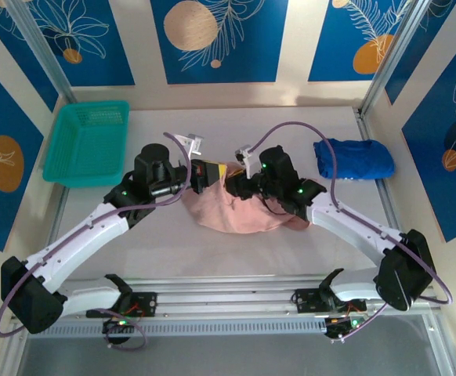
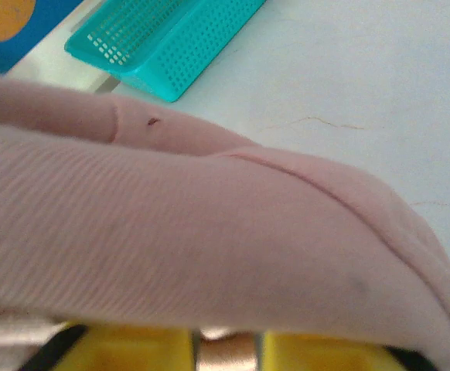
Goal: Fold the inside-out t-shirt
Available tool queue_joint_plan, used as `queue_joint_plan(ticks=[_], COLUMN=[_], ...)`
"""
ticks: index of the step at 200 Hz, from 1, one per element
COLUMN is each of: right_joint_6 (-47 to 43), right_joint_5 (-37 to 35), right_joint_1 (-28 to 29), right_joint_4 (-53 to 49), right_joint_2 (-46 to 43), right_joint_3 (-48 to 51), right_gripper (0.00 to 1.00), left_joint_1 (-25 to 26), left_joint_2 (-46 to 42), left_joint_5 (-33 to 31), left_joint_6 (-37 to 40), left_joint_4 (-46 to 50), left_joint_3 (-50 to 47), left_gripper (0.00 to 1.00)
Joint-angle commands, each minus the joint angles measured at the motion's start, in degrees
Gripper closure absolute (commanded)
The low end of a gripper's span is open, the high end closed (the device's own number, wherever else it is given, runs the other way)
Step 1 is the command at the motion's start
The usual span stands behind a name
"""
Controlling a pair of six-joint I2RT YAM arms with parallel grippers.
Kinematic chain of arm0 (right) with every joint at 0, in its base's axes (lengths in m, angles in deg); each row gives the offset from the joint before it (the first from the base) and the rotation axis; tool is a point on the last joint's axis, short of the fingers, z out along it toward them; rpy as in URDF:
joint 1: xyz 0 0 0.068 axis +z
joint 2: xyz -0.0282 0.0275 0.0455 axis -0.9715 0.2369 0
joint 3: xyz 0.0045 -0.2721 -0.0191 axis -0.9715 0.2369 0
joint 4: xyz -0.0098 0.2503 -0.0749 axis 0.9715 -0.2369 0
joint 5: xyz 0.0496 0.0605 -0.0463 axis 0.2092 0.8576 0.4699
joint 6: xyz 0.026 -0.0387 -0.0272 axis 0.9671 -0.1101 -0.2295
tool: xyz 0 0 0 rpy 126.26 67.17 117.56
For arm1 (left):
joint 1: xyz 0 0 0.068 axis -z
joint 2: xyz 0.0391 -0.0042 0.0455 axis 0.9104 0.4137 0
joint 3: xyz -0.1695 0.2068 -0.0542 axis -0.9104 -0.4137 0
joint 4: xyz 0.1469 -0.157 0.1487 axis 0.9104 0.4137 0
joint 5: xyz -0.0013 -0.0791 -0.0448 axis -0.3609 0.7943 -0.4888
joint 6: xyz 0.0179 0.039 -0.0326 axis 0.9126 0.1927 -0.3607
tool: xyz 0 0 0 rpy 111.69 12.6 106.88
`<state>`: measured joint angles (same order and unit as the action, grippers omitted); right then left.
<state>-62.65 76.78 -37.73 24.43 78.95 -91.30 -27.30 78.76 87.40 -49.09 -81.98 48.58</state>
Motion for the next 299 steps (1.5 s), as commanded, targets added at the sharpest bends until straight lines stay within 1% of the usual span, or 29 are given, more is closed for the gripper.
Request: queue_joint_plan(ticks=[1,14,18,38,62,74,98,116,136,154,162,185,195,203,217,232,248,260,268,283,299], right_joint_6=[1.0,0.6,0.4,0.0,1.7,2.6,5.0,8.6,14.3,18.7,19.8,20.6,20.4,20.1,19.7,19.9,20.0,20.1,20.1,20.1,19.7], right_joint_5=[-0.6,-0.3,0.0,2.7,12.3,17.3,27.1,33.4,39.2,40.8,40.4,39.1,39.0,39.0,38.8,38.8,38.8,38.8,38.9,38.8,38.6], right_joint_1=[-0.5,-0.8,-0.9,-2.1,-5.9,-8.1,-12.9,-15.4,-17.0,-17.3,-17.4,-17.5,-17.6,-17.8,-18.2,-18.6,-18.8,-18.7,-18.8,-18.7,-18.9], right_joint_4=[2.7,2.5,2.3,-0.4,-4.0,-5.2,-6.4,-2.8,3.9,8.5,9.3,9.2,9.0,8.6,7.8,7.7,7.4,7.4,7.5,7.4,7.0], right_joint_2=[0.5,-0.4,-0.9,-4.6,-9.2,-11.1,-12.9,-12.7,-11.1,-9.4,-8.8,-7.8,-7.7,-7.6,-7.4,-7.1,-6.8,-6.5,-6.4,-6.6,-6.9], right_joint_3=[-2.6,-2.6,-2.4,-1.4,-0.3,-0.3,-1.7,-1.7,-0.5,0.2,0.2,0.0,-0.1,-0.2,-0.3,-0.4,-0.7,-0.9,-1.0,-1.0,-0.9], right_gripper=[0.86,0.98,1.00,1.00,1.00,1.00,1.00,1.00,1.00,1.00,1.00,1.00,1.00,1.00,1.00,1.00,1.00,1.00,1.00,1.00,1.00], left_joint_1=[-0.5,-0.5,-0.6,-1.4,-1.9,-1.9,-2.0,-2.0,-2.0,-1.9,-1.9,-1.7,-1.5,-1.3,-0.3,1.2,3.0,4.1,4.5,4.6,4.6], left_joint_2=[-0.8,-1.0,-1.2,-1.9,-2.3,-1.8,-0.5,0.9,2.8,4.3,4.4,0.4,-2.0,-3.6,-5.1,-5.2,-4.1,-2.3,-0.7,2.5,4.7], left_joint_5=[0.0,-1.9,-2.7,-8.5,-17.8,-21.5,-27.0,-28.2,-27.5,-27.6,-26.7,-21.1,-18.3,-15.9,-11.3,-5.8,0.5,3.5,4.2,3.7,1.8], left_joint_6=[0.9,1.3,1.4,1.5,4.0,6.0,9.4,10.8,12.1,13.8,14.5,16.2,17.0,17.8,19.0,20.2,21.0,21.0,21.0,20.5,20.7], left_joint_4=[-0.3,0.5,0.9,3.3,6.8,8.0,9.3,9.8,10.8,13.0,13.2,9.7,7.8,6.8,6.3,6.2,5.3,4.8,4.9,5.9,6.7], left_joint_3=[0.6,0.5,0.5,0.3,0.6,0.8,1.2,1.5,2.2,3.3,3.3,0.6,-1.2,-2.4,-3.4,-3.8,-3.9,-3.4,-2.7,-0.6,1.1], left_gripper=[1.00,1.00,1.00,1.00,1.00,1.00,1.00,1.00,1.00,1.00,0.93,0.65,0.59,0.55,0.53,0.54,0.66,0.73,0.77,0.84,0.86])
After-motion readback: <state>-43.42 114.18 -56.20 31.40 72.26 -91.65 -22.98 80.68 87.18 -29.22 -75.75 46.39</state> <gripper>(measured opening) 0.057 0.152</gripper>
